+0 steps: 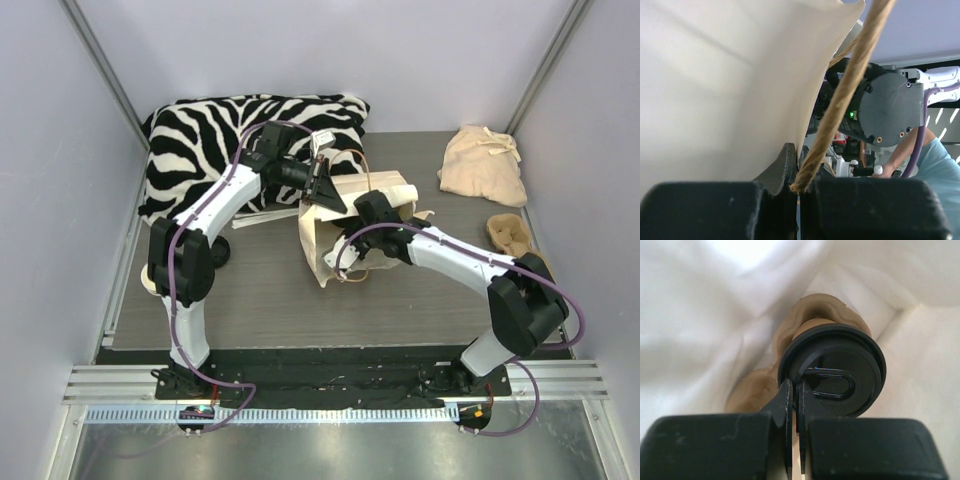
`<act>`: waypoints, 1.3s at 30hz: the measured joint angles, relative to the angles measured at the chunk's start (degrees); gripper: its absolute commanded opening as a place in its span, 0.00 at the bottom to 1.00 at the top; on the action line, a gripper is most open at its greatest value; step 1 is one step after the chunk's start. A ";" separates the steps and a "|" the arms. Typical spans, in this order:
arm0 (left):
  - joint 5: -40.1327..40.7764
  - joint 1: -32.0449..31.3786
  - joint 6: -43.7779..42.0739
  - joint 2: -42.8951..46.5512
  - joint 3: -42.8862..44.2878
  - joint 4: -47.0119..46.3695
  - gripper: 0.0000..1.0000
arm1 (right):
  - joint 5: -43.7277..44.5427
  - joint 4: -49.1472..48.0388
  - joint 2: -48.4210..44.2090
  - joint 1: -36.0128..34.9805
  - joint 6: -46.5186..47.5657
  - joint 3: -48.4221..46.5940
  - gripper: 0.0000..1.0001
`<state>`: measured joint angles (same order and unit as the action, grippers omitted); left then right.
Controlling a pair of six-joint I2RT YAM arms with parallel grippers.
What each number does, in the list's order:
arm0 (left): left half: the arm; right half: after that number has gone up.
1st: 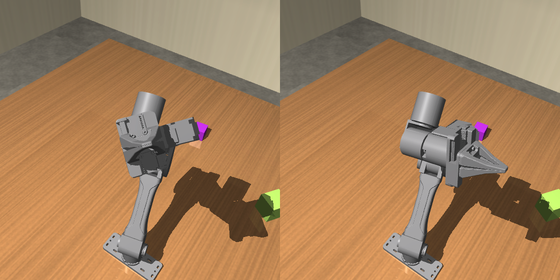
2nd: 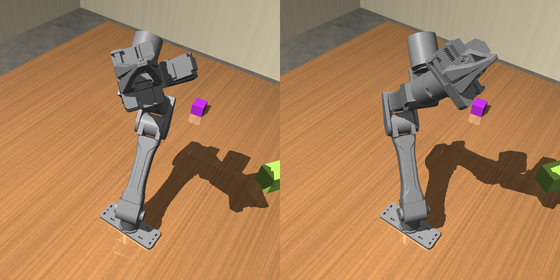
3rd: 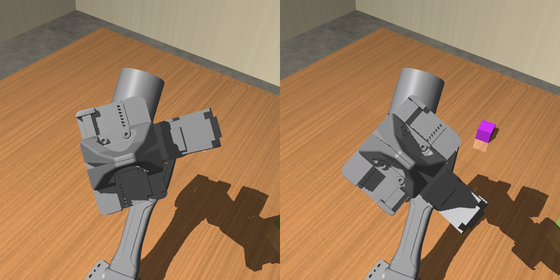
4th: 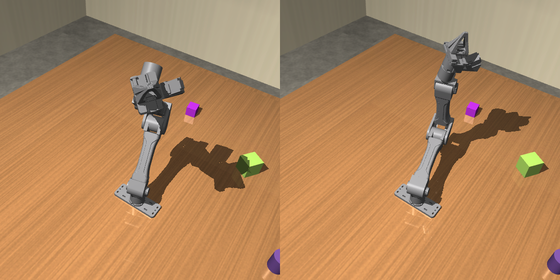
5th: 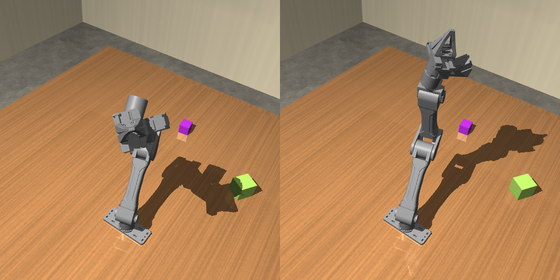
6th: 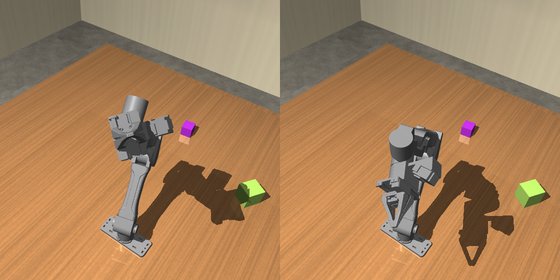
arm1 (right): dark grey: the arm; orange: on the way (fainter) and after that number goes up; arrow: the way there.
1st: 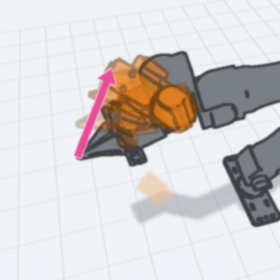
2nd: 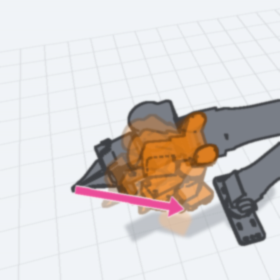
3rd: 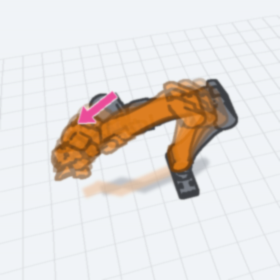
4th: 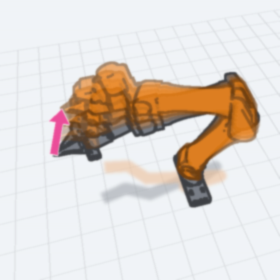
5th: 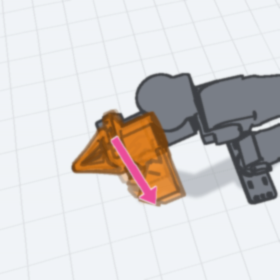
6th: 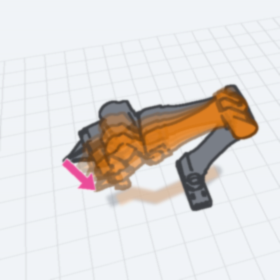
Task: Pack the takeout coffee
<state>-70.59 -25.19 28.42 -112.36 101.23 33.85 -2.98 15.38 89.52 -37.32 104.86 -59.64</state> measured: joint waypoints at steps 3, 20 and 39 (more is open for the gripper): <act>-0.50 -0.63 2.10 0.42 -0.50 -0.55 0.00 | -0.85 3.48 -2.03 0.55 0.00 -0.90 0.01; -2.80 -6.32 23.74 15.54 -16.46 -11.89 0.05 | -20.13 54.71 -15.08 3.13 7.58 -16.92 0.01; -3.28 -7.26 29.64 16.46 -25.68 -13.84 0.01 | -19.28 53.20 -18.60 -2.82 6.01 -10.82 0.01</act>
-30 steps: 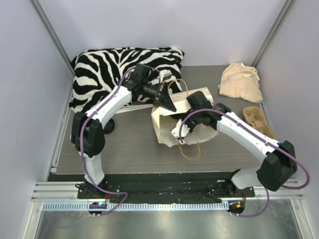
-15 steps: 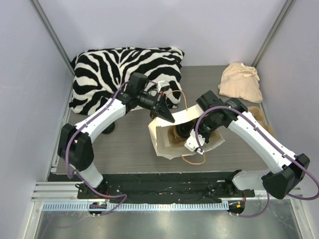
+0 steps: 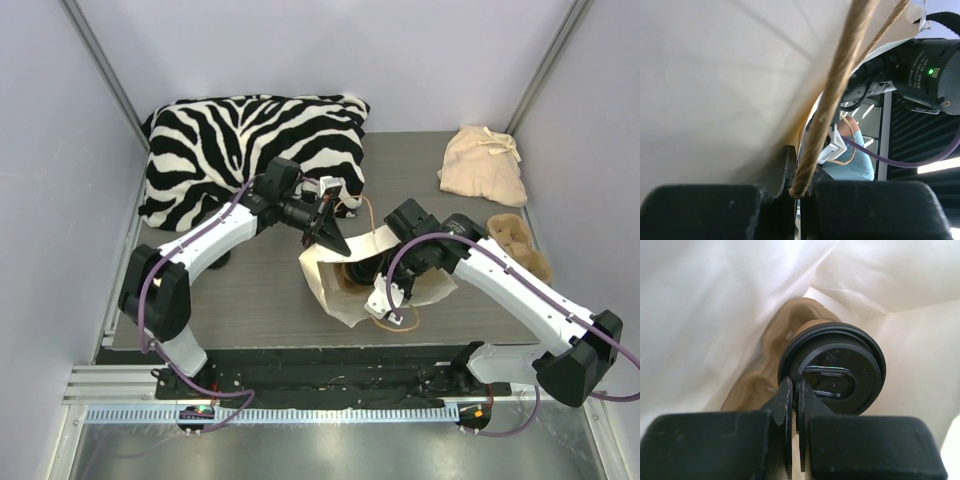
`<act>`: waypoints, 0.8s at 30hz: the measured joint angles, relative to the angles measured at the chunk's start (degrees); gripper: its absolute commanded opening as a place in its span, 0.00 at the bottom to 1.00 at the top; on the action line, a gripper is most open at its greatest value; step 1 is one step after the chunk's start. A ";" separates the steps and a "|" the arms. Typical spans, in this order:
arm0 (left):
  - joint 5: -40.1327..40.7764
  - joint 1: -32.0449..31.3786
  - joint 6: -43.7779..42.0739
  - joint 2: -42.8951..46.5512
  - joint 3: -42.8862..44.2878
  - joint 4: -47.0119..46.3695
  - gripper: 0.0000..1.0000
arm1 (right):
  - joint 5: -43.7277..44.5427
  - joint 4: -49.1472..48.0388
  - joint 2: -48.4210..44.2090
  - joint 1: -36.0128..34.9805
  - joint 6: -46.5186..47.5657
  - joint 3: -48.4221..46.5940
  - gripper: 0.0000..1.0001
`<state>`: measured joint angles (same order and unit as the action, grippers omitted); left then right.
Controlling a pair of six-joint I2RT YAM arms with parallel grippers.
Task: Pack the takeout coffee
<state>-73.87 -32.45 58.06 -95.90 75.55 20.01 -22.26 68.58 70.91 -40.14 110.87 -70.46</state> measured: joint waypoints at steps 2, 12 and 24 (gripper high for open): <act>-0.26 0.04 0.04 -0.90 0.15 -0.07 0.01 | 1.14 -2.84 -0.37 -0.11 -0.04 2.34 0.01; -2.54 1.53 0.04 -7.41 3.87 -0.02 0.00 | 8.11 -10.49 1.84 -0.24 -2.01 7.02 0.01; -5.01 2.84 0.31 -10.43 13.05 -0.61 0.46 | 3.19 -3.50 4.57 3.61 -2.29 -5.18 0.01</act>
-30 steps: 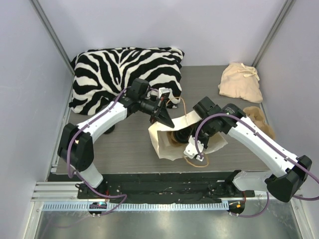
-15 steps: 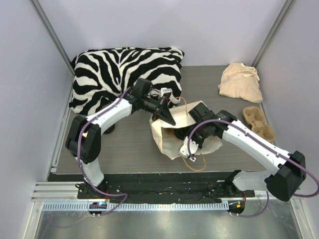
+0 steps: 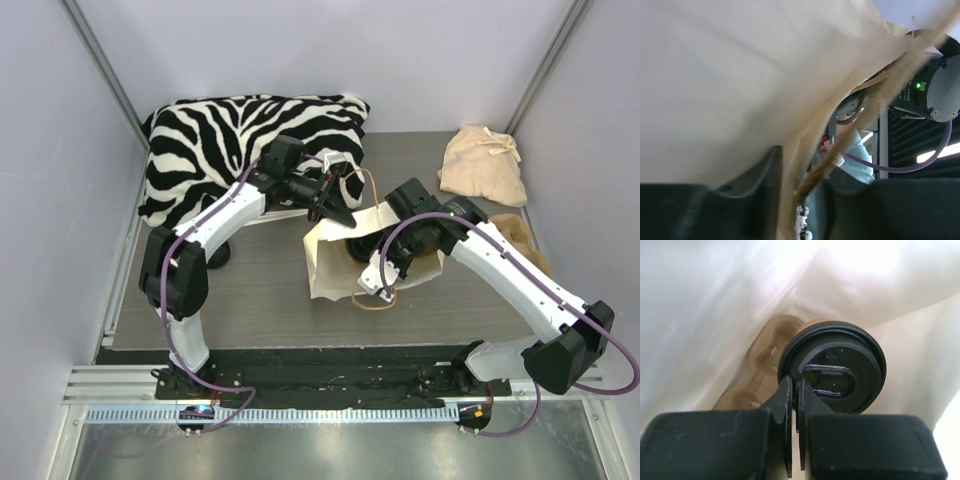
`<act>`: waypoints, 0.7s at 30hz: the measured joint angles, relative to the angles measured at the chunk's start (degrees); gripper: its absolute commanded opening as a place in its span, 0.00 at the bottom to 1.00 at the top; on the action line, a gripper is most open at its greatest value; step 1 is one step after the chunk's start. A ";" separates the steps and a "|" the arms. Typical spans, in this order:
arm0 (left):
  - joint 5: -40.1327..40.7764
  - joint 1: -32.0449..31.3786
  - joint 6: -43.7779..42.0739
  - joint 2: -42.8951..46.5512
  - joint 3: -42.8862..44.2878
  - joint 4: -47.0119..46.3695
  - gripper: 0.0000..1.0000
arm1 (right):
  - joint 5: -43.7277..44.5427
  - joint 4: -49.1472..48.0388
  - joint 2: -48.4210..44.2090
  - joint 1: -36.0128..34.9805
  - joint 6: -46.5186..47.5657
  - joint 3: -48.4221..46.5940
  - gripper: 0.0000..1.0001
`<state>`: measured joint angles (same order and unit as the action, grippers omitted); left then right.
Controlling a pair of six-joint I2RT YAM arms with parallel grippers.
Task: Pack the takeout coffee
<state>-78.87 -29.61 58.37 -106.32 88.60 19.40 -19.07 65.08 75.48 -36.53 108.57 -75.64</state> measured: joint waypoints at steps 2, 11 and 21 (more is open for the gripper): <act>1.25 0.15 -0.26 0.63 0.22 -0.07 0.55 | -1.77 2.71 -0.15 0.74 0.70 -1.18 0.01; 13.29 1.07 -22.43 3.30 9.62 20.50 0.82 | -6.25 10.45 -0.22 2.14 0.85 -2.32 0.01; 29.11 -1.03 -43.06 8.90 13.03 38.07 0.94 | -10.27 11.56 -0.22 2.14 -0.48 -3.67 0.01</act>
<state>-49.76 -30.63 15.31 -97.43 101.62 57.47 -29.34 76.64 75.26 -34.39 108.09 -79.31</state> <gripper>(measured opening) 0.936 0.048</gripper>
